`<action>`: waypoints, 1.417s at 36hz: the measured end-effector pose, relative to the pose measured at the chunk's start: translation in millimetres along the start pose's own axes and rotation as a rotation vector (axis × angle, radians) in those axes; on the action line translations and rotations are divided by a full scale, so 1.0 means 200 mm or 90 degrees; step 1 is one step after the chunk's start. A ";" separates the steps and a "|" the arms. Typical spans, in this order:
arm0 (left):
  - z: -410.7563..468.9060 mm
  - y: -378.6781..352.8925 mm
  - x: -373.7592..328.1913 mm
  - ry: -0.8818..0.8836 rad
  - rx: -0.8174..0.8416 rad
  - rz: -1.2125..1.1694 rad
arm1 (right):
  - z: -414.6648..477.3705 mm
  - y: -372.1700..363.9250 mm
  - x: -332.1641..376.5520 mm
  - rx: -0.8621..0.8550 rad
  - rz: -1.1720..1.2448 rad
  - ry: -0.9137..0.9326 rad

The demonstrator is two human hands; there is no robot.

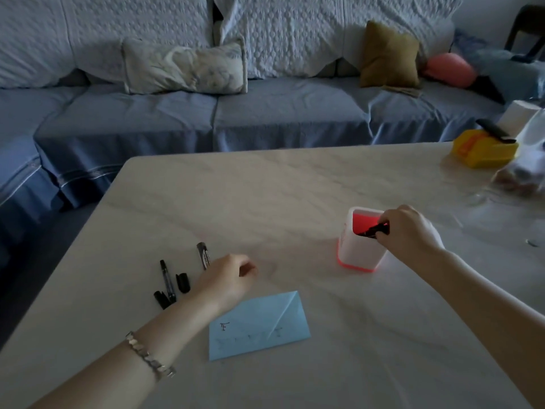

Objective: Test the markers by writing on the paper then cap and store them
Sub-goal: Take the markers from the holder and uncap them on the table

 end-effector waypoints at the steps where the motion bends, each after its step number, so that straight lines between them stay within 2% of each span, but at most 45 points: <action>1: 0.00 -0.01 0.01 0.005 0.006 -0.003 | 0.00 0.00 0.00 -0.002 0.003 -0.001; 6: 0.01 -0.04 0.04 0.020 0.016 -0.009 | -0.04 0.06 0.01 -0.047 0.027 0.047; 10: 0.01 -0.04 0.02 0.010 0.007 0.001 | -0.13 0.20 0.06 -0.166 0.142 0.079; 12: 0.01 -0.04 -0.01 0.006 0.006 -0.022 | -0.22 0.32 0.16 -0.262 0.232 0.157; 15: -0.01 -0.04 -0.08 0.027 0.028 -0.191 | -0.39 0.42 0.37 -0.345 0.307 0.334; 20: -0.08 -0.16 -0.13 0.147 0.202 -0.522 | -0.62 0.19 0.68 -0.283 0.305 0.553; 24: -0.12 -0.11 -0.06 0.166 0.131 -0.605 | -0.70 0.02 0.84 -0.223 0.316 0.632; 28: -0.15 -0.05 0.04 0.191 0.073 -0.592 | -0.66 -0.06 0.88 -0.167 0.435 0.544; 31: -0.16 -0.01 0.05 0.147 0.063 -0.514 | -0.55 -0.15 0.84 -0.072 0.557 0.333; 33: -0.17 0.00 0.02 0.078 0.079 -0.393 | -0.52 -0.25 0.87 0.109 0.718 0.183; 35: -0.20 -0.03 -0.01 0.019 0.123 -0.292 | -0.53 -0.33 0.94 0.269 0.851 0.092; 39: -0.23 0.01 0.00 -0.038 0.098 -0.045 | -0.53 -0.35 0.99 0.260 0.811 0.054; 41: -0.25 0.05 -0.02 -0.070 0.051 -0.006 | -0.54 -0.36 1.01 0.236 0.794 0.046; 45: -0.26 0.09 -0.03 -0.115 -0.039 -0.037 | -0.55 -0.34 1.03 0.184 0.788 0.060; 51: -0.24 0.06 0.02 -0.086 0.028 -0.112 | -0.54 -0.30 1.00 0.160 0.839 0.066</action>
Point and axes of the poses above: each hand's wrist, its own z-axis towards the middle knuckle, its own y-axis out of the back of the hand, x = y × z, the point moved 10 cm from there along z, towards the middle knuckle, and after that the axes turned 2 degrees about -z, right-handed, at the moved point
